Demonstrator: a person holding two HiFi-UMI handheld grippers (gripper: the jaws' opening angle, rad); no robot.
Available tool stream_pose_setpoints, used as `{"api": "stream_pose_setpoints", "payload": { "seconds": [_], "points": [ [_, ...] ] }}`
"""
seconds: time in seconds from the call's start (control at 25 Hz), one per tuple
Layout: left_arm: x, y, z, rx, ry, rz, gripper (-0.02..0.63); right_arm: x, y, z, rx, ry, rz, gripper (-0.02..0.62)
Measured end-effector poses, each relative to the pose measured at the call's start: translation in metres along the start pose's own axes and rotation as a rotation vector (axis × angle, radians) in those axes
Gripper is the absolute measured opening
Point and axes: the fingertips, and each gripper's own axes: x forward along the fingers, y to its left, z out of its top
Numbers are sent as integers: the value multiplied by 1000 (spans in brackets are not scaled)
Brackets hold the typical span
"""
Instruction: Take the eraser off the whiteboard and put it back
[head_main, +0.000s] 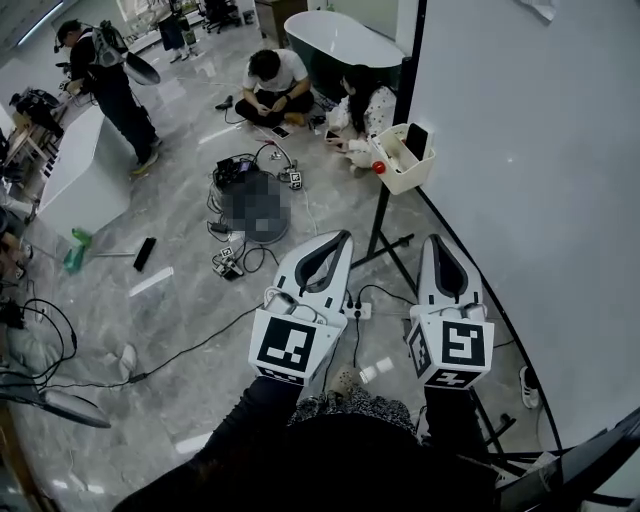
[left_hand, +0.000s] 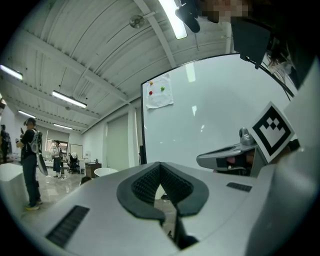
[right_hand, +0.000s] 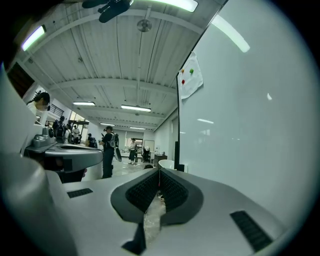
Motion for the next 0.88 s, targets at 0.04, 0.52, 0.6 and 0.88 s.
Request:
{"api": "stream_pose_setpoints", "payload": {
  "seconds": [0.04, 0.52, 0.6, 0.88],
  "points": [
    [8, 5, 0, 1, -3, -3, 6, 9, -2, 1, 0, -1, -4, 11],
    [63, 30, -1, 1, -18, -73, 6, 52, -21, 7, 3, -11, -70, 11],
    [70, 34, 4, -1, -25, -88, 6, 57, -26, 9, 7, -12, -90, 11],
    [97, 51, -1, -11, -33, -119, 6, 81, -35, 3, 16, -4, -130, 11]
  ]
}}
